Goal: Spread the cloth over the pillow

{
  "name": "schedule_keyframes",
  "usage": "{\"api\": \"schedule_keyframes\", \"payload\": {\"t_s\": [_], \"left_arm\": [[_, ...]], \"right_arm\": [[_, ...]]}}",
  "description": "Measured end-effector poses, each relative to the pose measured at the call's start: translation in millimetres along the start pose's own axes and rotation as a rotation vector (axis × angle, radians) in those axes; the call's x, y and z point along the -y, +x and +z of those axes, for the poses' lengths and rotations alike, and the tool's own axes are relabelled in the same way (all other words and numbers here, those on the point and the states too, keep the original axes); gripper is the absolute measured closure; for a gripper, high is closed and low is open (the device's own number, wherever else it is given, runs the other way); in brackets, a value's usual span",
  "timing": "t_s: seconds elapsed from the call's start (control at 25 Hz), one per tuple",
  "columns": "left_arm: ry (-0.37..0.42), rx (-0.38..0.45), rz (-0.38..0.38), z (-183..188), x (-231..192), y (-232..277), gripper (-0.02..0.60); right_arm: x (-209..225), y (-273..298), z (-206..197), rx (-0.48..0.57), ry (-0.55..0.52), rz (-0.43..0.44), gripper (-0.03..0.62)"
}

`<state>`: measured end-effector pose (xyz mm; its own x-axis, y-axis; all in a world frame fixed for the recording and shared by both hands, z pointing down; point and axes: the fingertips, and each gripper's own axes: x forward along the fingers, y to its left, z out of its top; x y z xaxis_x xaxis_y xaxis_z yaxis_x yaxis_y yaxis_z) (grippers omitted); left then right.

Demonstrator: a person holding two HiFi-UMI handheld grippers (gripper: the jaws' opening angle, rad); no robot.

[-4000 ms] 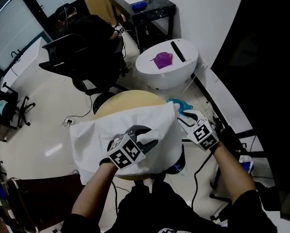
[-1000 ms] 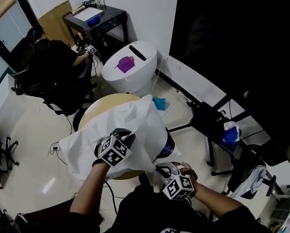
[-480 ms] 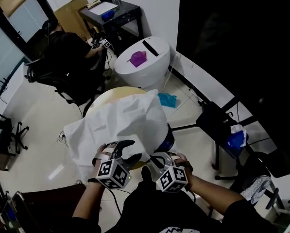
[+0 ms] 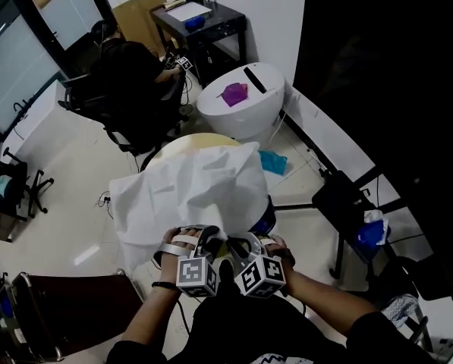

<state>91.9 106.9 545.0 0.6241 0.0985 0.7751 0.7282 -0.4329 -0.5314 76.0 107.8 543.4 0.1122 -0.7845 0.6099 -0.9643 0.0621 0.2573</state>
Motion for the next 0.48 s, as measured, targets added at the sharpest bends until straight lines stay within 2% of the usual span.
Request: {"api": "schedule_keyframes", "payload": {"t_s": [0.08,0.24,0.48], "left_arm": [[-0.021,-0.003,0.023,-3.7,-2.2,-1.5,0.574],[-0.106,0.027,0.047,-7.2,-5.1,-8.3,0.581],[-0.341,0.138,0.168,-16.6,-44.1,-41.9,0.581]], "right_arm": [[-1.5,0.6,0.4,0.014,0.002,0.005,0.583],[0.0,-3.9,-1.2,0.083,0.039,0.018,0.573],[5.6,-1.1,-28.9,0.057,0.118,0.044,0.479]]}}
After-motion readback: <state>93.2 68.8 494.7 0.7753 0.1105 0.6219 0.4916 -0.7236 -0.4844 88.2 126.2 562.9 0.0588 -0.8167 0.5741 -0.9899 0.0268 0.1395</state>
